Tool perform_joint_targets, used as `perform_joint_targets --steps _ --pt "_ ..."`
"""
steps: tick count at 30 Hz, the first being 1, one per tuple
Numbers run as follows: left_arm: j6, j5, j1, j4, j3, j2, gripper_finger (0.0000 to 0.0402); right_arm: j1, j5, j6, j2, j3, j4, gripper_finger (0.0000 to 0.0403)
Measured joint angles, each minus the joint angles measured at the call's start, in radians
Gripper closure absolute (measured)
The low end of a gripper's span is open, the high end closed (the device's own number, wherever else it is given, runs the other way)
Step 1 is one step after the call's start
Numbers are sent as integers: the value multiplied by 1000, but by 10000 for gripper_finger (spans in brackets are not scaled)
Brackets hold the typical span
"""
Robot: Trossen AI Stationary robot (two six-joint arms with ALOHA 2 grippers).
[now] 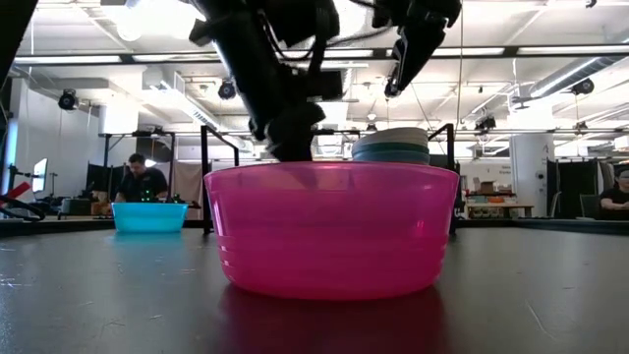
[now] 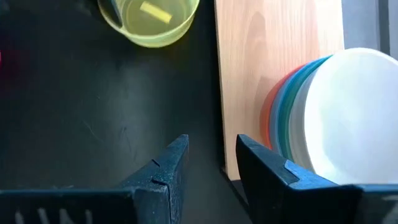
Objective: Place and stack bowls onto a shelf
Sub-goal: Put the transparent yellow bowl on the shelf
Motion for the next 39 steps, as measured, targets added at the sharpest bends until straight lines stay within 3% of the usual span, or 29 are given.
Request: perform_joint_targets --steps 5,9,17,21,31,39 --pt "88 -96 38 25 1 -29 401 0 -1 -26 -2 0 -12 280" --pt "114 -103 113 44 1 -25 401 0 -2 -26 -2 0 -12 280" --pt "118 -101 277 96 -2 -13 401 0 -2 -24 -2 0 -13 280" --pt "116 -9 332 94 -2 -11 401 0 -2 -23 -2 0 -13 280" --pt "116 11 389 98 -2 -9 398 0 -2 -24 -2 0 -13 280" --pt "121 -58 400 93 -2 -9 359 0 -2 -24 -2 0 -13 280"
